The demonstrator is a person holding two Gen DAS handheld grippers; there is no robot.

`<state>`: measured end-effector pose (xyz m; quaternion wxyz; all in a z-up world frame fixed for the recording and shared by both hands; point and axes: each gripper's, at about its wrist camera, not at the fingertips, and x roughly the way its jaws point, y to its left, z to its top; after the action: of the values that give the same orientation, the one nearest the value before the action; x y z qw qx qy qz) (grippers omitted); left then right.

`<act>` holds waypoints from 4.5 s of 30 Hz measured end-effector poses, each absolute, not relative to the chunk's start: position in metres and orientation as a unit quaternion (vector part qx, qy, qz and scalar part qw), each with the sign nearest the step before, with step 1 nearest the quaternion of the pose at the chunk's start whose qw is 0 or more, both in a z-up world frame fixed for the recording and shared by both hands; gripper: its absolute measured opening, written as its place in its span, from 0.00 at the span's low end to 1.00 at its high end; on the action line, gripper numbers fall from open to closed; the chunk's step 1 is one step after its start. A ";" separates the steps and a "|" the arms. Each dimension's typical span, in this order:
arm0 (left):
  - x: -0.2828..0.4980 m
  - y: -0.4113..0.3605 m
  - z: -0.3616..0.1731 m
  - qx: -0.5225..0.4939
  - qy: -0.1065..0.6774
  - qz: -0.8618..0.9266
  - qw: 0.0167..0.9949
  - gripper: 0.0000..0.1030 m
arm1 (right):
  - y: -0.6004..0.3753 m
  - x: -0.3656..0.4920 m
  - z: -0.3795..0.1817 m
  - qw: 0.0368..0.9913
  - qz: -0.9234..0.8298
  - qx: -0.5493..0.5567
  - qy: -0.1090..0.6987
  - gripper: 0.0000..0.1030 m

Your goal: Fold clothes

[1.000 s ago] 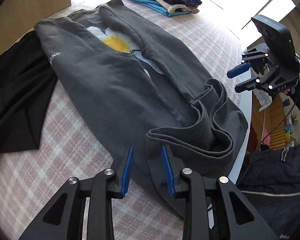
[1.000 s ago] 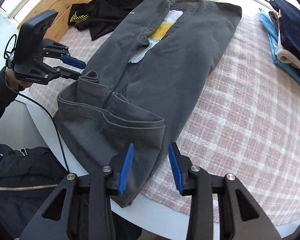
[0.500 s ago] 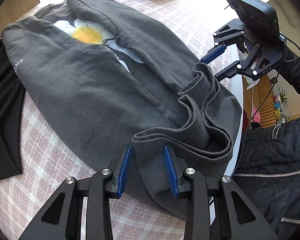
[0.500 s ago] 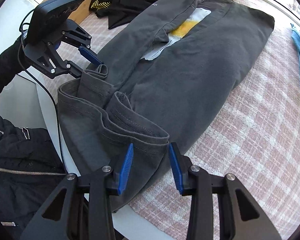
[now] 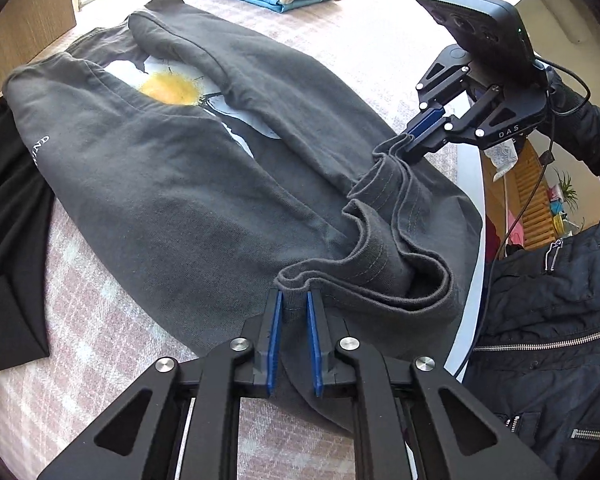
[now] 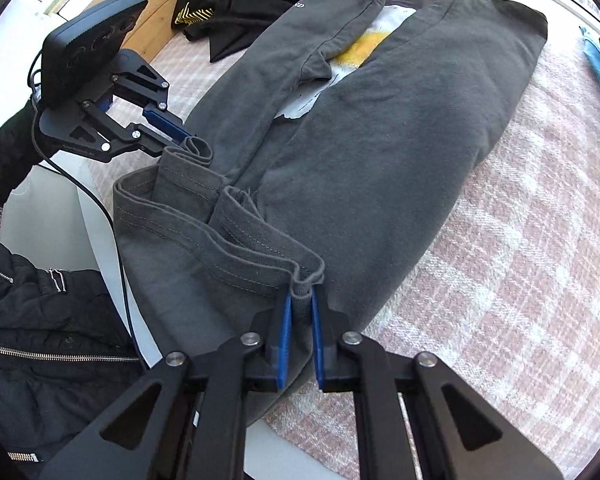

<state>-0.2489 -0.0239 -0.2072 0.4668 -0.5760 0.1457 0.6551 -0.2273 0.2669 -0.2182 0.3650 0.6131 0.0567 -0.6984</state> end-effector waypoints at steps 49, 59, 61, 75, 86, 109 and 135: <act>-0.156 -0.004 -0.222 -0.602 0.051 0.658 0.449 0.24 | 0.322 -0.111 -0.179 0.212 -0.780 0.585 -0.058 0.21; -0.149 0.053 -0.236 -0.594 0.073 0.644 0.477 0.25 | 0.243 -0.092 -0.200 0.267 -0.765 0.585 0.031 0.21; -0.146 0.041 -0.236 -0.599 0.074 0.649 0.464 0.24 | 0.258 -0.087 -0.205 0.253 -0.761 0.596 0.028 0.19; -0.122 -0.031 -0.232 -0.622 0.053 0.690 0.366 0.29 | 0.290 -0.064 -0.201 0.222 -0.790 0.570 0.043 0.26; -0.140 -0.009 -0.199 -0.595 0.055 0.705 0.382 0.29 | 0.308 -0.060 -0.190 0.260 -0.784 0.563 -0.002 0.26; -0.223 0.246 -0.216 -0.650 0.212 0.621 0.383 0.41 | 0.341 -0.036 -0.202 0.324 -0.786 0.526 -0.017 0.26; -0.220 0.194 -0.231 -0.669 0.133 0.659 0.317 0.14 | 0.288 -0.069 -0.225 0.459 -0.715 0.519 0.094 0.26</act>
<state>-0.2196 0.1938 -0.2311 0.3169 -0.6687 0.1333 0.6592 -0.0686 0.2881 -0.2251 0.4590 0.5192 0.0935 -0.7149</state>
